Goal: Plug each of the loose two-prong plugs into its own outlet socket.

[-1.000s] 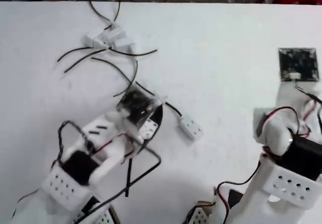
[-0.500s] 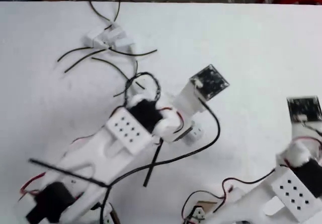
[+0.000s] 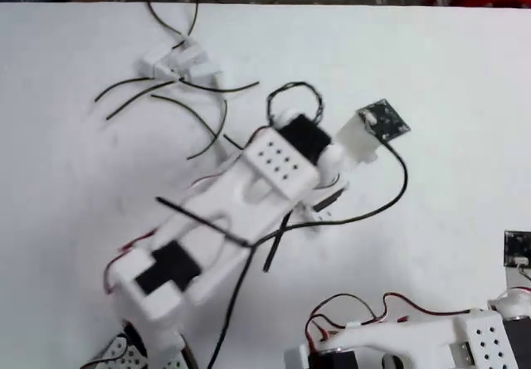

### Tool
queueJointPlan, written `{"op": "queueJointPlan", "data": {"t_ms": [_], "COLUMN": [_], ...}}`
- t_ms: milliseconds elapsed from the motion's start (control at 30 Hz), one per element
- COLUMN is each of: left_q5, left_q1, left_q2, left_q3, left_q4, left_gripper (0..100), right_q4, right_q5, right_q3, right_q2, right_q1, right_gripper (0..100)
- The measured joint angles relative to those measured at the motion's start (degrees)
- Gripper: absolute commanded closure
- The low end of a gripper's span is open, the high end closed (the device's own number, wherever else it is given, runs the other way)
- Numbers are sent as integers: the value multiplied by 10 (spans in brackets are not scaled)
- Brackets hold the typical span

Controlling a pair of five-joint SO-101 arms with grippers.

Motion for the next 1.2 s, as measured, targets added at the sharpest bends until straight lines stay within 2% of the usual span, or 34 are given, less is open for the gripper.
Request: {"op": "queueJointPlan", "data": {"t_ms": [167,333,700,933,1200], "left_q5": [-27,-30,-30,-30,-30], "left_q1": [11,22,69,69,69], "left_q2": [116,198,212,212,212], "left_q3": [-134,-168,-169,-208,-227], "left_q4": [59,68,66,68,68], "left_gripper": [976,976,976,976,976], "right_q4": [50,68,68,68,68], "right_q5": [2,2,2,81,91], "right_q3": [0,0,26,59,60], "right_q2": [-1,-1,-1,-1,-1], "right_q1": [3,3,3,3,2], "right_gripper": [979,979,979,979,979]}}
